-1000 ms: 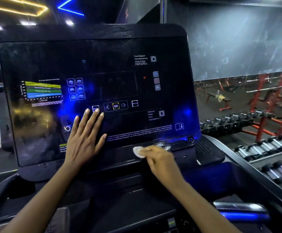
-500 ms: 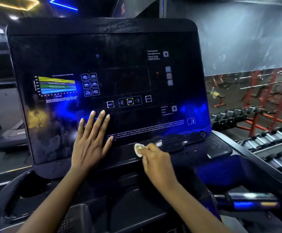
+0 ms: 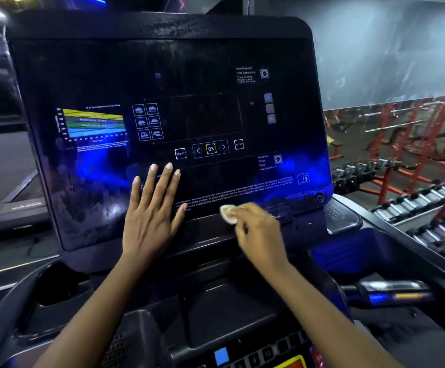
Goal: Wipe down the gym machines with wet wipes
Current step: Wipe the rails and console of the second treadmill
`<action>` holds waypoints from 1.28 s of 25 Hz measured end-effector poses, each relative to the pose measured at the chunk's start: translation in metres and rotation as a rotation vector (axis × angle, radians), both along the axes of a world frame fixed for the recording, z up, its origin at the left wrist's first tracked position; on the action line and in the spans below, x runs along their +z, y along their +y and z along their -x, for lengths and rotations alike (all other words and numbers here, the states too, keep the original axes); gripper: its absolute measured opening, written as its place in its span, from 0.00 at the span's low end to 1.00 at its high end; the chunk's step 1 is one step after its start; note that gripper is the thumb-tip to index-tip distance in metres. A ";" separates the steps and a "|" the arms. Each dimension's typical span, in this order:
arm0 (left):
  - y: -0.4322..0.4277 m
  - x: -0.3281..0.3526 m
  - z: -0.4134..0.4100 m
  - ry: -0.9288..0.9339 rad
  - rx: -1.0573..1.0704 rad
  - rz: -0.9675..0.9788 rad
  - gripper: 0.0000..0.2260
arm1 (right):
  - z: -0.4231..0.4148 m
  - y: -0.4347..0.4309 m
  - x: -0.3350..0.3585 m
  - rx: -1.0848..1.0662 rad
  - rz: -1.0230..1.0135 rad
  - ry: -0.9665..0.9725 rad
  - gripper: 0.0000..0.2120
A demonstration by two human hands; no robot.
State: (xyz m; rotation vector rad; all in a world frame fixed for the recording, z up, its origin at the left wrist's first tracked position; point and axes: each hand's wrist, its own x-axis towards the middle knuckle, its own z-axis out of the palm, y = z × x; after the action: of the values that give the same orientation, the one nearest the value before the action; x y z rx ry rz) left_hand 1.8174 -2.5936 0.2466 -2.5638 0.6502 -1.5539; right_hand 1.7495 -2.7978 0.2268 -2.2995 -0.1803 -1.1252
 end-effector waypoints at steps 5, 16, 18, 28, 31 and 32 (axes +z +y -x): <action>0.001 -0.002 -0.003 -0.010 0.003 -0.006 0.27 | 0.015 0.053 -0.012 0.228 0.215 0.098 0.18; 0.000 0.000 0.001 0.016 -0.010 0.000 0.27 | 0.011 -0.086 -0.005 -0.056 0.261 0.197 0.17; 0.000 -0.001 0.002 0.027 -0.012 0.018 0.27 | 0.009 -0.103 -0.003 -0.077 0.291 0.207 0.15; -0.087 0.042 -0.017 0.061 -0.170 0.076 0.27 | -0.022 -0.154 0.060 -0.199 -0.230 -0.122 0.12; -0.123 0.079 -0.045 0.077 -0.146 0.086 0.28 | -0.060 -0.161 0.109 -0.198 -0.322 -0.252 0.10; -0.135 0.088 -0.051 0.082 -0.138 0.094 0.28 | -0.077 -0.164 0.130 -0.225 -0.385 -0.302 0.11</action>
State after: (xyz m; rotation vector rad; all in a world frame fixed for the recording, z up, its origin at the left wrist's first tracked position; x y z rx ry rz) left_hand 1.8688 -2.7287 0.3349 -2.7175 0.7973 -1.5614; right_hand 1.8264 -2.9616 0.3566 -1.8359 0.1747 -1.4749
